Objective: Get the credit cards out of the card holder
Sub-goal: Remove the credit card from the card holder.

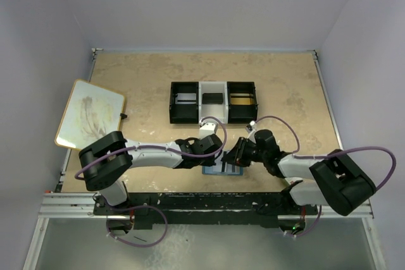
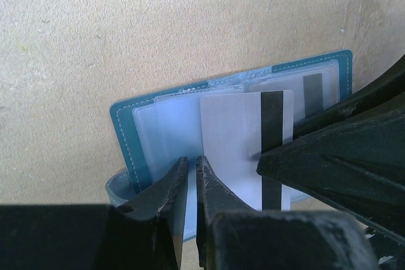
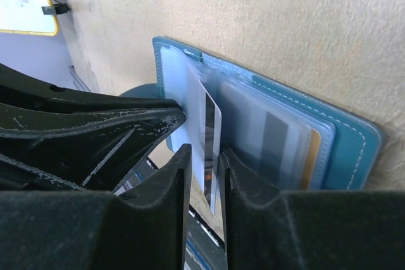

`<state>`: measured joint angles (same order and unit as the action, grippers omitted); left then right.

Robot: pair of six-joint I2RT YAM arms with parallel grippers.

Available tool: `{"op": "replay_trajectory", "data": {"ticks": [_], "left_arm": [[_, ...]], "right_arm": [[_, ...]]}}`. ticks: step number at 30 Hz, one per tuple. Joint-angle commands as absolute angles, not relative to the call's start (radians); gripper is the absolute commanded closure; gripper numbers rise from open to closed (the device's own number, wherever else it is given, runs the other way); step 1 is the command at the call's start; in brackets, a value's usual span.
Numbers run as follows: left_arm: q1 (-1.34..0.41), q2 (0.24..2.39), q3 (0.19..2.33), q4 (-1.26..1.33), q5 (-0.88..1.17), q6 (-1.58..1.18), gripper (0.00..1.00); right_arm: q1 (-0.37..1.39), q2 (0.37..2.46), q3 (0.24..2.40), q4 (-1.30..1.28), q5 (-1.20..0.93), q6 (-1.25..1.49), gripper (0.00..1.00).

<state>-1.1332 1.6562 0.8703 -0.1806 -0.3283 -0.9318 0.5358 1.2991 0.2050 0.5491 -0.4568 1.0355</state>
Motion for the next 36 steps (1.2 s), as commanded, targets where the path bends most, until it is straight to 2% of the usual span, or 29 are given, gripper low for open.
{"op": "replay_trajectory", "data": {"ticks": [1,2,8,12,21,30,36], "left_arm": [[-1.135,1.639,0.857,-0.196,-0.330,-0.933,0.92],[-1.135,1.639,0.857,-0.197,-0.331,-0.933,0.92],[-1.136,1.639,0.854,-0.203,-0.338,-0.936,0.93],[-1.135,1.631,0.853,-0.219,-0.359,-0.945,0.94],[-1.137,1.591,0.840,-0.212,-0.377,-0.944,0.93],[-1.137,1.552,0.842,-0.202,-0.375,-0.937,0.88],[-1.137,1.527,0.841,-0.202,-0.384,-0.930,0.86]], "right_arm": [[0.533,1.326,0.189,0.664,-0.463,1.055,0.73],[0.533,1.328,0.188,0.670,-0.467,1.055,0.73],[0.534,1.289,0.174,0.589,-0.463,1.052,0.92],[0.532,1.215,0.199,0.482,-0.432,1.022,1.00],[0.533,1.082,0.275,0.229,-0.339,0.944,1.00],[0.534,1.087,0.309,0.217,-0.354,0.880,1.00],[0.534,1.002,0.331,0.140,-0.293,0.877,1.00]]}}
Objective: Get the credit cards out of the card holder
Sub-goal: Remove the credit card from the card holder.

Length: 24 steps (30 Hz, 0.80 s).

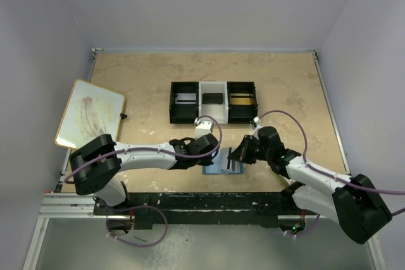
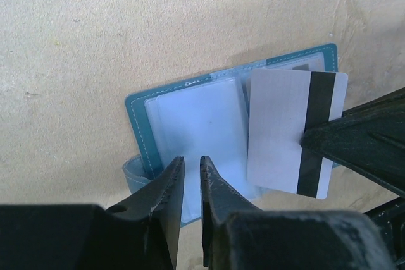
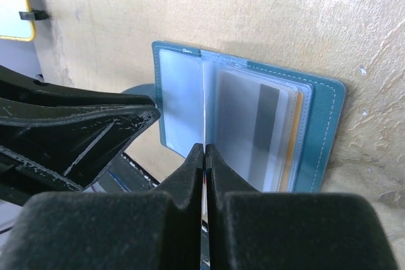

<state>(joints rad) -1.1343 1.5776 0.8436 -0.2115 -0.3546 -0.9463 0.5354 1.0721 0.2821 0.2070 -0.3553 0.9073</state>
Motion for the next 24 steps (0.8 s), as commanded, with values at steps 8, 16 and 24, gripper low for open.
{"op": "replay_trajectory", "data": {"ticks": [8,16,24], "left_arm": [[-1.138,1.505,0.823,-0.160,-0.380,-0.923,0.80],[-1.128,1.441,0.827,-0.232,-0.455,-0.894,0.59],[-1.006,1.326,0.843,-0.349,-0.511,-0.814,0.37]], "right_arm": [[0.533,0.940,0.325,0.113,-0.265,0.890,1.00],[0.533,0.929,0.311,0.251,-0.286,0.878,1.00],[0.534,0.859,0.298,0.399,-0.289,0.845,1.00]]}}
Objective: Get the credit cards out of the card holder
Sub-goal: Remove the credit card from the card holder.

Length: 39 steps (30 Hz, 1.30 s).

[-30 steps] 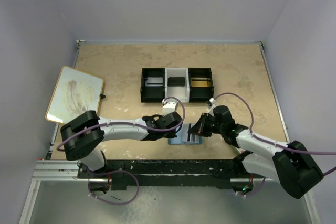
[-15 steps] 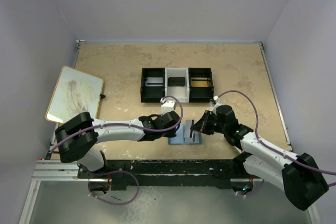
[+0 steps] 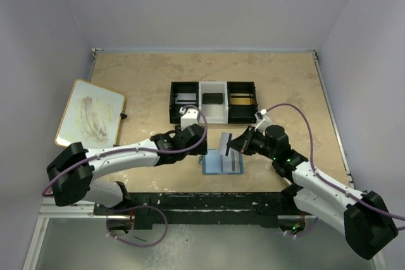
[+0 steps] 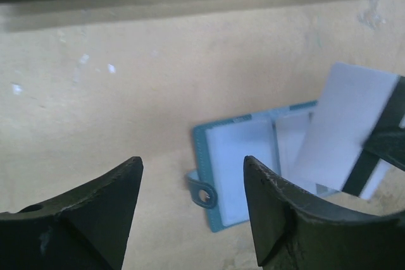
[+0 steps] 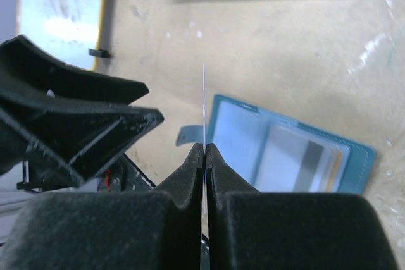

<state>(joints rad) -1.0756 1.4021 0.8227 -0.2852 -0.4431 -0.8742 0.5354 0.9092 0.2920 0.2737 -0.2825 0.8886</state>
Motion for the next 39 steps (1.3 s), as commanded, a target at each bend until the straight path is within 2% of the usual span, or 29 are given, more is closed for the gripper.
{"op": "replay_trajectory", "data": {"ticks": [1,11,20,30,39], "left_arm": [[-0.973,1.311,0.844,-0.368,-0.513,-0.807,0.36],[-0.588,1.103,0.861,-0.547,-0.506,-0.671,0.29],[-0.241,1.066,0.880,-0.560,-0.525,-0.533,0.28],[-0.218,0.984,0.850,-0.540,-0.547,-0.523,0.27],[-0.219,0.936,0.836,-0.517,-0.520,-0.518,0.27]], "right_arm": [[0.533,0.850,0.303,0.409,-0.288,0.833,1.00],[0.541,0.951,0.500,0.398,-0.277,0.592,1.00],[0.587,1.137,0.761,0.387,-0.184,0.326,1.00],[0.674,1.481,1.139,0.267,-0.199,-0.089,1.00],[0.686,1.729,1.395,0.197,-0.153,-0.129,1.00]]}}
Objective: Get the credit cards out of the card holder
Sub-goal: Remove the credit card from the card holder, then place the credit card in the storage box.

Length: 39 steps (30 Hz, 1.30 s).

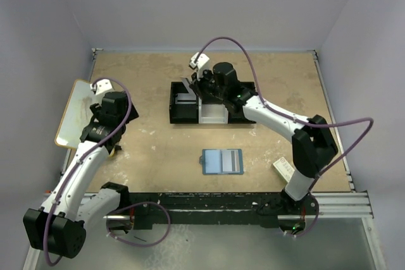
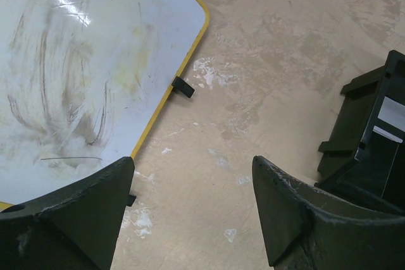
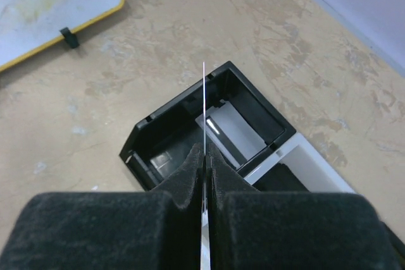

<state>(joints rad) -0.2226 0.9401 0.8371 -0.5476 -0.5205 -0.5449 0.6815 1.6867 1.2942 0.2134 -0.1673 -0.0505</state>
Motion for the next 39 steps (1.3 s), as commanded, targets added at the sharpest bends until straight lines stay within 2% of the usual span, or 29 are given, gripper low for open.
{"op": "replay_trajectory", "data": {"ticks": [1,12,22,39], "left_arm": [[-0.219,0.935,0.837,-0.520,-0.521,-0.518,0.27],[-0.218,0.902,0.834,-0.513,-0.549,-0.524,0.26],[-0.218,0.896,0.827,-0.504,-0.539,-0.524,0.25],[-0.218,0.876,0.825,-0.507,-0.533,-0.529,0.25]], "right_arm": [[0.690,1.753,1.418,0.186,-0.156,-0.146,1.00],[0.718,1.983,1.672,-0.036,-0.057,-0.290,1.00],[0.732,2.101,1.795,-0.127,-0.039,-0.401,1.00],[0.765,2.170,1.829,-0.174,0.072,-0.663,1.00]]}}
